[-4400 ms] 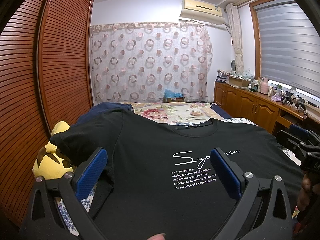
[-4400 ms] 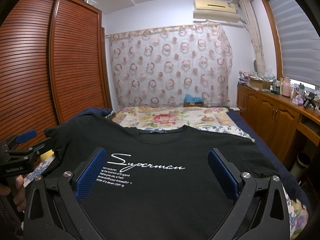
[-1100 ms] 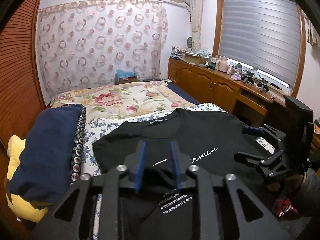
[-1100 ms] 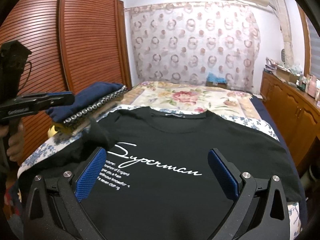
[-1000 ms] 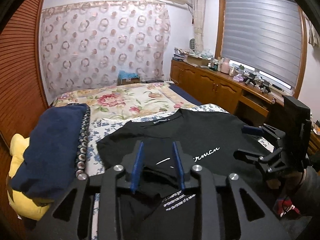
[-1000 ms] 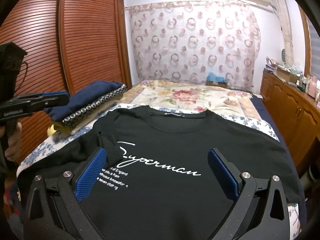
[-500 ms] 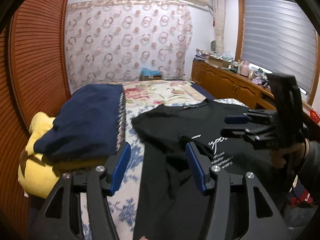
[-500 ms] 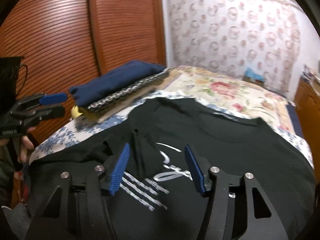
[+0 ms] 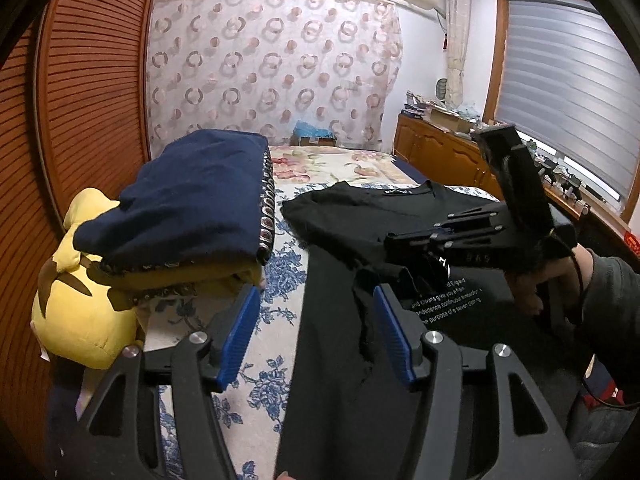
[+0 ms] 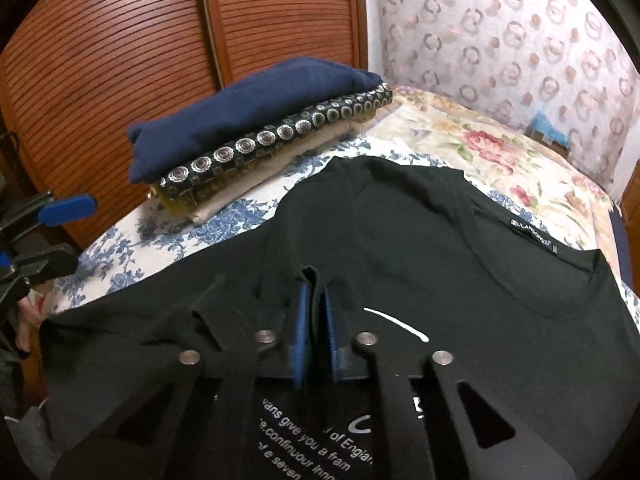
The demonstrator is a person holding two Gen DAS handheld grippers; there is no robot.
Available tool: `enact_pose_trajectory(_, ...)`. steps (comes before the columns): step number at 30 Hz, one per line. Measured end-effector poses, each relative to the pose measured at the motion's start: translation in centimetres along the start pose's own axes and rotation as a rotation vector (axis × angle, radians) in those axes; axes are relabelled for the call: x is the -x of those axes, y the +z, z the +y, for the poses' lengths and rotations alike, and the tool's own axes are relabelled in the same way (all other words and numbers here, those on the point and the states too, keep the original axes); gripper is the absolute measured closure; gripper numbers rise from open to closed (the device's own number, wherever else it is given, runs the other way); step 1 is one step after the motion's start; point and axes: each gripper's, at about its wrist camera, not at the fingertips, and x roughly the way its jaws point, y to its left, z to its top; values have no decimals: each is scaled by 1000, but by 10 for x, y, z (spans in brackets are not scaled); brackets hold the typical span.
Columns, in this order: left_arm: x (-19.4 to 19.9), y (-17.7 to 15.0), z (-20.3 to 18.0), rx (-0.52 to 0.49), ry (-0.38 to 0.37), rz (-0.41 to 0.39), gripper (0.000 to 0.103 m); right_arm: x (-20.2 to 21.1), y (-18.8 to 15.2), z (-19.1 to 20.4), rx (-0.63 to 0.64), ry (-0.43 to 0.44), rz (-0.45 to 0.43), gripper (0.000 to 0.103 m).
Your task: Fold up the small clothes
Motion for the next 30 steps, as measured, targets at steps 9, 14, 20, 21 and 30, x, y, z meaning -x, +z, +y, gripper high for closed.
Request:
enact_pose_trajectory(9, -7, -5, -10, -4, -17, 24, 45, 51, -6, -45, -165, -163, -137, 103)
enact_pose_trajectory(14, -7, -4, -13, -12, -21, 24, 44, 68, -23, -76, -278, -302, -120, 103)
enact_pose_trajectory(20, -6, -4, -13, -8, -21, 23, 44, 82, -36, -84, -298, -381, -132, 74)
enact_pose_trajectory(21, -6, -2, -13, -8, -21, 22, 44, 85, -37, -82, -298, -357, -145, 71)
enact_pose_trajectory(30, -1, -3, -12, -12, 0, 10, 44, 51, -5, -27, -193, -106, -137, 63)
